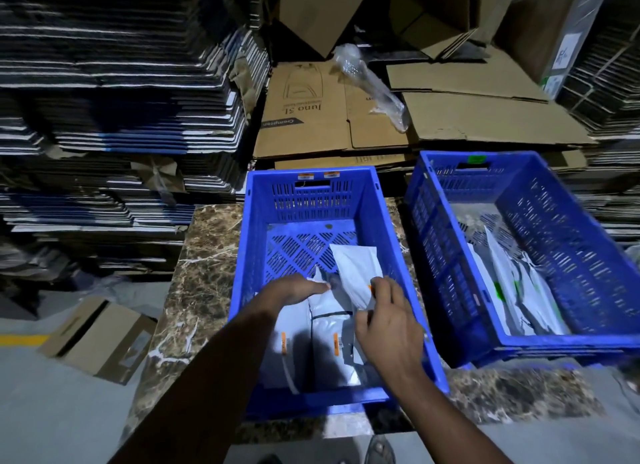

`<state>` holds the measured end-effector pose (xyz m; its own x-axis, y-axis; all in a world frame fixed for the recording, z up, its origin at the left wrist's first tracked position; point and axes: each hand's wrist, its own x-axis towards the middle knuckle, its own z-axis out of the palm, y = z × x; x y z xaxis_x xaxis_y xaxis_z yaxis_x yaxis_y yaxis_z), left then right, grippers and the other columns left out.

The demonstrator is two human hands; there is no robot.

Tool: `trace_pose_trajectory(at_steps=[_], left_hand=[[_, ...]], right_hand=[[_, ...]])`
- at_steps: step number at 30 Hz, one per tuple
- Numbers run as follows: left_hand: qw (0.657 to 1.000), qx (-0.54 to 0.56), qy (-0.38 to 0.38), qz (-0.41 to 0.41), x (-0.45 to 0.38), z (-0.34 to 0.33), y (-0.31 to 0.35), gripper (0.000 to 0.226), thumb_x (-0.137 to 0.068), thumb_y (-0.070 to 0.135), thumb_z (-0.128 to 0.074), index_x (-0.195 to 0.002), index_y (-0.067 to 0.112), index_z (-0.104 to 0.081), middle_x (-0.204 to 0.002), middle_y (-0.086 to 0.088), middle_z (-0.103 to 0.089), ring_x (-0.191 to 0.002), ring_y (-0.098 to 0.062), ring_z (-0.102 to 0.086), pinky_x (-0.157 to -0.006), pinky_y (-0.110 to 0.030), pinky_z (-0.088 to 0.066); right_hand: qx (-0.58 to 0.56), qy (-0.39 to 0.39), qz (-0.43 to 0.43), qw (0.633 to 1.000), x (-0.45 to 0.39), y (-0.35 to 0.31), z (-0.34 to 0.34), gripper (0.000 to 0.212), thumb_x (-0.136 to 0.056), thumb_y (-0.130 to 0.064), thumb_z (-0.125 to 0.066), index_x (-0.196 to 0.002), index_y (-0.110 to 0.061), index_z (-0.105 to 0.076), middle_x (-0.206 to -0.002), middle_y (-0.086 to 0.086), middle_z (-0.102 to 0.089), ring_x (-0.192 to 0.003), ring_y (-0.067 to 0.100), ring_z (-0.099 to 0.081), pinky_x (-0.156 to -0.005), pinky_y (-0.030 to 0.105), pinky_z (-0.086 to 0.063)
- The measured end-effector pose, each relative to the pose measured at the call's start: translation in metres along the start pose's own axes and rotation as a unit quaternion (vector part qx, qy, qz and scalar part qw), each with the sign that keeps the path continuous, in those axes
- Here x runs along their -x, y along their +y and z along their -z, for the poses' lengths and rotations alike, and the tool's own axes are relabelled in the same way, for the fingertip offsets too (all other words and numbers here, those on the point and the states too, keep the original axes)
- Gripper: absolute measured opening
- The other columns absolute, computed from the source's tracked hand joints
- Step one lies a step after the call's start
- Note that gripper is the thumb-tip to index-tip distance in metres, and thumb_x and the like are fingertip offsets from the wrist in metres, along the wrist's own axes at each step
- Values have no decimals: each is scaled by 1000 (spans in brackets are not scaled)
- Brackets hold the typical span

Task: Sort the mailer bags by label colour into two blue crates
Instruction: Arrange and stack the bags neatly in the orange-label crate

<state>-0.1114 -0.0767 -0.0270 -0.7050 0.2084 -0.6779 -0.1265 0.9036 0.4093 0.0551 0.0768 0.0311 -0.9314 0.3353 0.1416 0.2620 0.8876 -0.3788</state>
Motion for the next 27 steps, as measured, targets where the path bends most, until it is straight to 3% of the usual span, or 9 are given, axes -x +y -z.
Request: trace_pose_trajectory(at_steps=[2, 4, 7, 10, 14, 17, 21, 25, 27], left_hand=[[995, -14, -100, -23, 14, 11, 6, 63, -83, 43, -72, -135, 14, -51, -132, 0, -53, -119, -18, -50, -81, -17, -44], [987, -73, -137, -42, 20, 22, 5, 81, -82, 19, -75, -149, 14, -30, -149, 0, -38, -136, -21, -37, -94, -20, -40], [975, -161, -137, -67, 19, 29, 0, 112, -67, 23, -87, -154, 18, -17, -160, 0, -23, -145, -21, -26, -112, -30, -30], [980, -146, -101, -87, 26, 38, 4, 98, -72, 22, -86, -150, 19, -27, -153, -4, -37, -135, -25, -41, -103, -30, -39], [985, -109, -23, -128, 40, 67, 15, 103, -71, 33, -86, -153, 22, -24, -158, -3, -31, -140, -28, -36, -112, -41, -35], [987, -47, 49, -148, 74, 97, 25, 95, -75, 25, -84, -151, 23, -26, -151, -2, -40, -132, -31, -45, -106, -42, -42], [962, 103, 141, -209, 118, 126, 16, 95, -58, 31, -85, -139, 38, -35, -124, -1, -62, -104, -25, -65, -90, -47, -55], [885, 372, 195, -202, 127, 96, -3, 68, -68, 16, -84, -127, 30, -52, -112, 1, -71, -97, -20, -70, -88, -45, -56], [859, 421, 243, -160, 121, 53, -11, 60, -68, 23, -82, -122, 25, -54, -110, -2, -71, -97, -22, -70, -87, -46, -56]], right_hand=[[-26, 16, -6, 1000, -1, 0, -1, 42, -82, -25, -57, -122, -22, -46, -131, -3, -51, -108, 27, -58, -64, 37, -48], [-47, 32, -13, 998, -2, 0, -1, 43, -83, -24, -57, -124, -22, -44, -131, -3, -51, -110, 27, -57, -64, 39, -48], [-80, 56, -22, 995, -1, -1, 0, 45, -81, -19, -59, -125, -20, -46, -131, -1, -52, -105, 29, -60, -63, 39, -48], [-111, 68, -32, 991, 0, 1, 0, 48, -81, -16, -59, -127, -18, -47, -131, 3, -53, -103, 32, -61, -64, 40, -47], [-167, 77, -53, 981, -1, 3, -1, 51, -84, -12, -55, -133, -16, -42, -135, 5, -51, -108, 29, -58, -64, 33, -41], [-243, 92, -63, 964, -1, 4, 1, 55, -85, -7, -52, -137, -13, -38, -135, 10, -48, -114, 31, -54, -76, 35, -45], [-333, 120, -93, 931, -3, 9, 7, 54, -83, -18, -47, -135, -22, -35, -121, 9, -55, -90, 35, -60, -75, 49, -51], [-366, 136, -94, 916, -13, 16, 22, 51, -86, -16, -48, -134, -25, -35, -114, 12, -61, -68, 26, -58, -57, 30, -41], [-370, 133, -88, 915, -21, 19, 36, 49, -91, -11, -50, -134, -27, -34, -105, 15, -64, -58, 19, -54, -49, 18, -36]])
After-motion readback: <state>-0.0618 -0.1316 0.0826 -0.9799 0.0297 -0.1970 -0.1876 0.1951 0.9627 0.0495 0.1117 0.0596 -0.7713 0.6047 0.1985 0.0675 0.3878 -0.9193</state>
